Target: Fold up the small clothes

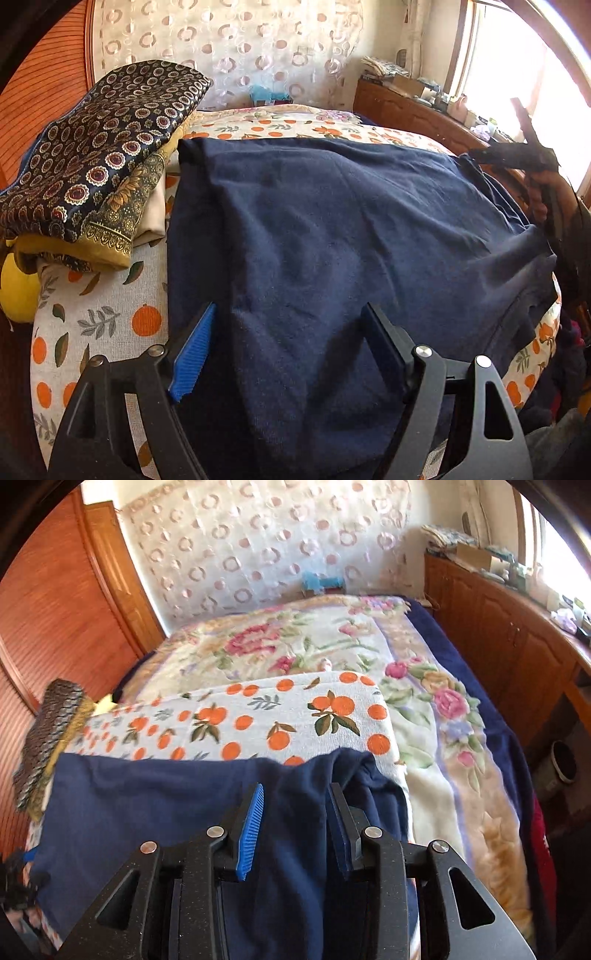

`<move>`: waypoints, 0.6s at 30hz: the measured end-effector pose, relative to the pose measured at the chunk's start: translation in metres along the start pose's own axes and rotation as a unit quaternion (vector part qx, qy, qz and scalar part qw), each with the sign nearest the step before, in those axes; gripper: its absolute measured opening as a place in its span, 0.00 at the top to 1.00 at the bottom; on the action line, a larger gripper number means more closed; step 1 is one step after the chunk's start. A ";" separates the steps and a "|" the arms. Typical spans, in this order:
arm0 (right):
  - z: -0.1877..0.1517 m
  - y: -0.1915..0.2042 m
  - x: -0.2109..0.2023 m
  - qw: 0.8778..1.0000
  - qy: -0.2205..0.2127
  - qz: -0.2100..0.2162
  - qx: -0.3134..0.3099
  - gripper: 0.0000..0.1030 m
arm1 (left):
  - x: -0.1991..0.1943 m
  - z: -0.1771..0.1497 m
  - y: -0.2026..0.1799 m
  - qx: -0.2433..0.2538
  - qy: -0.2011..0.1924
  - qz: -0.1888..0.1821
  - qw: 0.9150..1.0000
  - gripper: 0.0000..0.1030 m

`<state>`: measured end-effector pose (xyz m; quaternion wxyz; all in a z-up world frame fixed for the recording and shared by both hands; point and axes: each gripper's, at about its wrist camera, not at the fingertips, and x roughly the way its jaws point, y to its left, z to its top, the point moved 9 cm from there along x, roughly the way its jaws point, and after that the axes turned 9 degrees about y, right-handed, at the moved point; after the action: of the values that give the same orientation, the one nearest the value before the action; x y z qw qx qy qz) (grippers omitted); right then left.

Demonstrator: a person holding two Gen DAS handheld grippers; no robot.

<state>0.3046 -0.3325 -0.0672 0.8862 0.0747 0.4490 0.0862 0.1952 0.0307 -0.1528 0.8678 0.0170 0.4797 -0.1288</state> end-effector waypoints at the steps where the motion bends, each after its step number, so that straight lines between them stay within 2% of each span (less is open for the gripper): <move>1: 0.003 0.000 0.006 1.000 0.005 -0.010 -0.001 0.65 | 0.000 -0.001 -0.001 0.003 0.000 0.003 1.000 0.23; 3: 0.007 -0.002 0.011 0.999 0.017 -0.027 -0.001 0.65 | 0.001 -0.002 -0.003 0.010 0.001 0.010 1.000 0.23; 4: 0.009 -0.003 0.014 0.999 0.024 -0.035 -0.001 0.72 | 0.001 -0.003 -0.004 0.012 0.001 0.014 1.000 0.23; 5: 0.010 -0.004 0.016 0.999 0.029 -0.042 -0.002 0.74 | 0.002 -0.003 -0.003 0.015 0.001 0.018 1.000 0.23; 13: 0.024 0.000 0.019 0.996 0.041 -0.069 -0.029 0.76 | 0.005 -0.001 -0.005 0.018 0.001 0.032 0.999 0.23; 14: 0.024 0.000 0.019 0.996 0.042 -0.072 -0.031 0.81 | 0.004 -0.001 -0.004 0.018 0.001 0.034 0.999 0.23; 15: 0.027 0.000 0.019 0.996 0.040 -0.073 -0.033 0.98 | 0.004 -0.001 -0.004 0.019 0.001 0.035 0.999 0.23; 16: 0.029 0.000 0.016 0.996 0.034 -0.078 -0.035 0.98 | 0.004 -0.001 -0.004 0.019 0.001 0.036 0.999 0.23; 18: 0.035 -0.001 -0.005 0.997 -0.009 -0.073 -0.026 0.98 | 0.004 -0.001 -0.003 0.018 0.001 0.035 0.999 0.23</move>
<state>0.3304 -0.3365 -0.0428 0.8957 0.0192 0.4430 0.0323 0.1958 0.0269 -0.1561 0.8709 0.0498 0.4769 -0.1073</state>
